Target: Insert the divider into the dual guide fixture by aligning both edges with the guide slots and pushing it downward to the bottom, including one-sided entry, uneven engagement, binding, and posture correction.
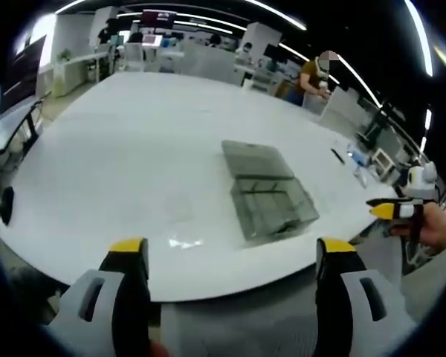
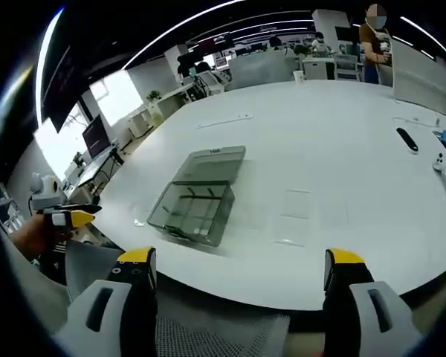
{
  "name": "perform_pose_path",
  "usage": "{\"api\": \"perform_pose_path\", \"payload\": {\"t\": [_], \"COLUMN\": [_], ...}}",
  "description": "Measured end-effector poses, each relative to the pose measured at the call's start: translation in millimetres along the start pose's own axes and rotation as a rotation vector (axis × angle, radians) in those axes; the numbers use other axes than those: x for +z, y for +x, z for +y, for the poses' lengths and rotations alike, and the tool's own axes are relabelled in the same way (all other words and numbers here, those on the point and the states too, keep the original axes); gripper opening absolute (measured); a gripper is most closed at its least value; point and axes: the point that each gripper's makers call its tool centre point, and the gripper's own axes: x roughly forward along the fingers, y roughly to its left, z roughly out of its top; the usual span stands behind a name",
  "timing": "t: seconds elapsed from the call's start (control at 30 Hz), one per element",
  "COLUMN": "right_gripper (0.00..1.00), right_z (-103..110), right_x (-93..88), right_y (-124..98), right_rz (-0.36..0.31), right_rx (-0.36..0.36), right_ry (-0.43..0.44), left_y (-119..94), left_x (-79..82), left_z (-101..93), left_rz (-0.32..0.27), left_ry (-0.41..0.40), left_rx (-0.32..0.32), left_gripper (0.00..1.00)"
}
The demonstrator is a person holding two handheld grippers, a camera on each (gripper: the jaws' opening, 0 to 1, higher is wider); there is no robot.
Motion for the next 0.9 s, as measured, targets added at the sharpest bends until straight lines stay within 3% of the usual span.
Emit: {"api": "perform_pose_path", "payload": {"t": [0.9], "right_gripper": [0.91], "right_z": [-0.5], "right_x": [3.3], "right_y": [1.8], "right_rz": [-0.002], "right_rx": [0.008], "right_ry": [0.004], "left_y": [0.2], "left_x": [0.9], "left_z": [1.1], "left_rz": [0.007], "left_ry": [-0.012], "left_rx": [0.0], "left_gripper": [0.89]}}
